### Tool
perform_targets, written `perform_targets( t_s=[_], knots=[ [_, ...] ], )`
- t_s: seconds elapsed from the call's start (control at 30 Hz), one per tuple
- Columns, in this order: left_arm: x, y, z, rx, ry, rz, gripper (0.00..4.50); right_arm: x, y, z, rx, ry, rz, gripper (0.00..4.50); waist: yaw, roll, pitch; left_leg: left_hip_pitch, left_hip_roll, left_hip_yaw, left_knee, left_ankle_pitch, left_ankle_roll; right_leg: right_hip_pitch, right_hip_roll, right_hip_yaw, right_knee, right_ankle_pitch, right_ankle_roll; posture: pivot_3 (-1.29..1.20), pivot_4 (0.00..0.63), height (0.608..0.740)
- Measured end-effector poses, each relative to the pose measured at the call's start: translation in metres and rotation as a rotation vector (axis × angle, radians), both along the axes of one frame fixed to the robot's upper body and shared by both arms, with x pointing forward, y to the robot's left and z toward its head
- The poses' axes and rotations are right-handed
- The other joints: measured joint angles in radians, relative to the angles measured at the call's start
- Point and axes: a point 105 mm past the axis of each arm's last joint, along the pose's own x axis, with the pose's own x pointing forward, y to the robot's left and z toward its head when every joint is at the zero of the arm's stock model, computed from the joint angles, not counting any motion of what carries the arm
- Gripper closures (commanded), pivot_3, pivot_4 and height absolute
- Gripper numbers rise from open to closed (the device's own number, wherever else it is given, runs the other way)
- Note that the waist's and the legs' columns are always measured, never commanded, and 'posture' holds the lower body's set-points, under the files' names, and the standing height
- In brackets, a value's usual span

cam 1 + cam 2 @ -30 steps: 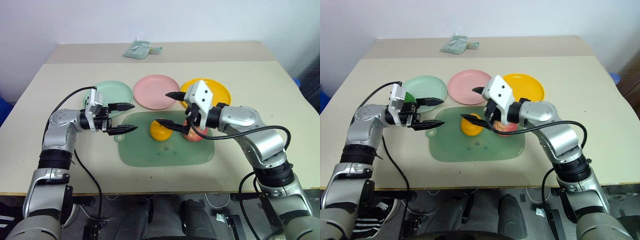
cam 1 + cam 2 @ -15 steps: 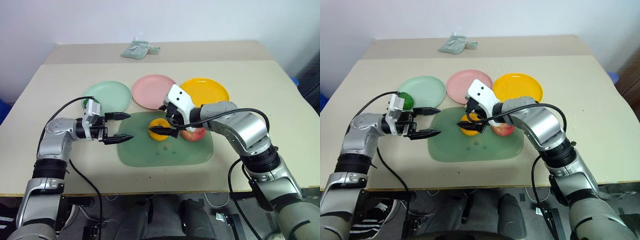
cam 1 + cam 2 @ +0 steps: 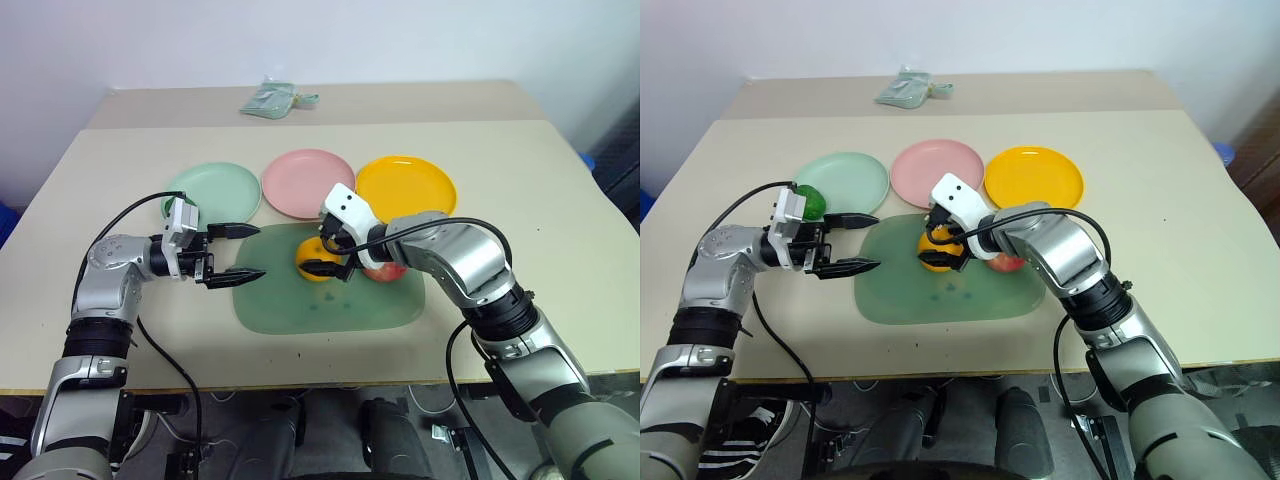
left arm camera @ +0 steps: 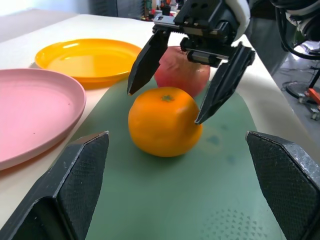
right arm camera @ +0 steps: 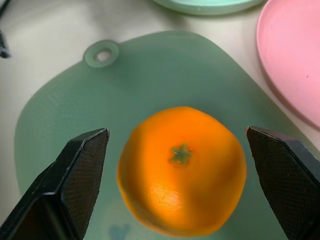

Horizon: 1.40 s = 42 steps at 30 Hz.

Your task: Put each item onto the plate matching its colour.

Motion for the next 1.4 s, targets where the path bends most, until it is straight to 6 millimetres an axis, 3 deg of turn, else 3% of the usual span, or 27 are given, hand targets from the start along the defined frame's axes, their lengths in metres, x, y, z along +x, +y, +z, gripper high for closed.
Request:
perform_targets(
  t_s=[0.33,0.5,0.7,0.8,0.9,1.0,1.2,1.3,1.4],
  knots=[
    [0.000,0.000,0.001,0.002,-0.015,0.000,0.03,0.001,-0.001,-0.014,-0.056,0.034,0.008,0.00,0.000,0.000,0.000,0.000,0.000,0.000,0.000,0.000,0.000,0.000,0.000,0.000,0.000,0.000,0.000,0.00,0.150,0.740],
    [0.000,0.000,0.001,0.002,-0.021,0.003,0.00,-0.001,0.001,-0.012,-0.054,0.029,0.031,1.47,0.000,0.000,0.000,0.000,0.000,0.000,0.000,0.000,0.000,0.000,0.000,0.000,0.000,0.000,0.000,0.00,0.150,0.740],
    [0.001,0.000,0.001,0.002,-0.022,0.005,0.00,0.000,0.002,-0.006,-0.019,0.035,0.031,1.47,0.000,0.000,0.000,0.000,0.000,0.000,0.000,0.000,0.000,0.000,0.000,0.000,0.000,0.000,0.000,0.00,0.150,0.740],
    [0.001,0.000,0.002,-0.010,-0.025,0.013,0.00,0.009,-0.005,0.019,0.082,0.015,-0.005,1.47,0.000,0.000,0.000,0.000,0.000,0.000,0.000,0.000,0.000,0.000,0.000,0.000,0.000,0.000,0.000,0.00,0.150,0.740],
    [0.003,0.000,0.005,-0.042,-0.035,0.030,0.00,0.025,-0.023,0.050,0.186,-0.026,-0.094,1.47,0.002,0.000,0.000,0.000,0.000,0.000,0.000,0.000,0.000,0.000,0.000,0.000,0.000,0.000,0.000,0.00,0.150,0.740],
    [0.007,-0.002,0.006,-0.059,-0.050,0.059,0.00,0.047,-0.054,0.068,0.270,-0.051,-0.241,1.47,0.006,0.000,0.000,0.000,0.000,0.000,0.000,0.000,0.000,0.000,0.000,0.000,0.000,0.000,0.000,0.00,0.150,0.740],
    [0.022,-0.019,0.009,-0.124,-0.098,0.121,0.00,0.090,-0.134,0.062,0.212,-0.143,-0.603,1.47,0.005,0.000,0.000,0.000,0.000,0.001,-0.002,0.000,0.000,0.000,0.000,0.000,-0.001,0.000,0.000,0.00,0.150,0.740],
    [0.026,-0.027,0.013,-0.153,-0.116,0.128,0.00,0.096,-0.152,0.059,0.173,-0.187,-0.658,1.47,-0.004,0.000,0.000,-0.001,0.000,0.004,-0.004,0.000,0.000,-0.003,0.000,0.003,0.000,0.000,0.000,0.00,0.150,0.740],
    [0.029,-0.030,0.011,-0.168,-0.111,0.147,0.00,0.098,-0.157,0.056,0.160,-0.208,-0.668,1.47,-0.019,0.000,0.000,-0.001,0.000,0.007,-0.005,0.000,0.000,-0.005,0.000,0.006,0.002,0.000,0.000,0.00,0.150,0.740]
  ],
)
